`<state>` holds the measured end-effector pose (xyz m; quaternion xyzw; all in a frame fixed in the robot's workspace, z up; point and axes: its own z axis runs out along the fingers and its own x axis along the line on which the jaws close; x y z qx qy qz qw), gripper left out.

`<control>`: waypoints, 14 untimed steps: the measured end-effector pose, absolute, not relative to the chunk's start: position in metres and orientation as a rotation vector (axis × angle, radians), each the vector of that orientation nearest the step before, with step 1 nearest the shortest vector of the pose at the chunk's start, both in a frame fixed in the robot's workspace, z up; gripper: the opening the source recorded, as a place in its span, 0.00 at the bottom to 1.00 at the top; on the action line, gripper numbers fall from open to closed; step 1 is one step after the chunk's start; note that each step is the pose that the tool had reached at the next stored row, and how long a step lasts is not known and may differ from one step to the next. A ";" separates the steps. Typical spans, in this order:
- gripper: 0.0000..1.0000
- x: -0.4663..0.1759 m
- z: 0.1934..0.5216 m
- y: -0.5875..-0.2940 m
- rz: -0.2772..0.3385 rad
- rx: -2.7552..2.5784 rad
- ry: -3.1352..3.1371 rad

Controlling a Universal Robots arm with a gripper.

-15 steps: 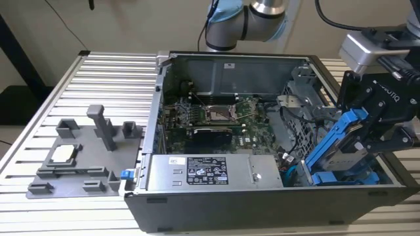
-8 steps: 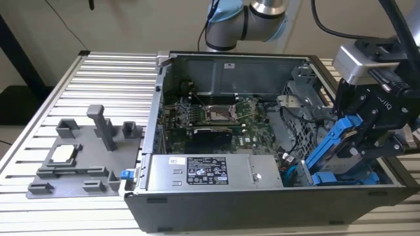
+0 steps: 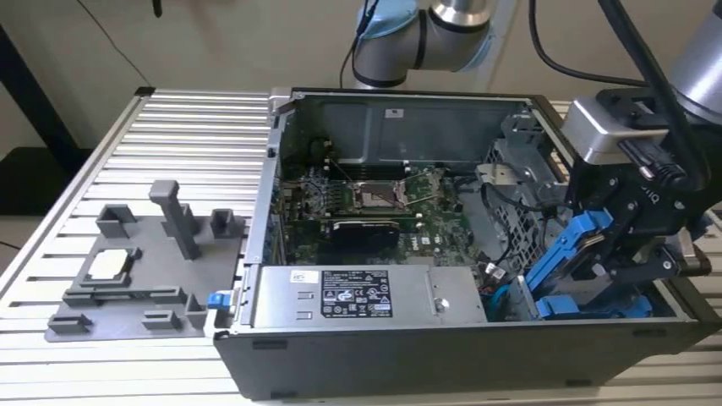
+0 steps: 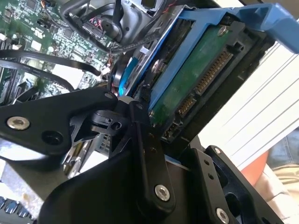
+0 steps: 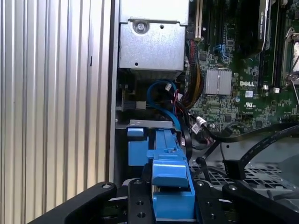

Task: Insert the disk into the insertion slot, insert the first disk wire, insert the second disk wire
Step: 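Insert the disk into the insertion slot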

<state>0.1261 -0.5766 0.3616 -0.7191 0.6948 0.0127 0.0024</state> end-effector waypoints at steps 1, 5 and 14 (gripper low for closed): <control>0.33 0.126 0.360 -0.577 0.040 -2.256 2.179; 0.33 0.126 0.354 -0.577 0.040 -2.256 2.179; 0.33 0.126 0.347 -0.577 0.039 -2.256 2.180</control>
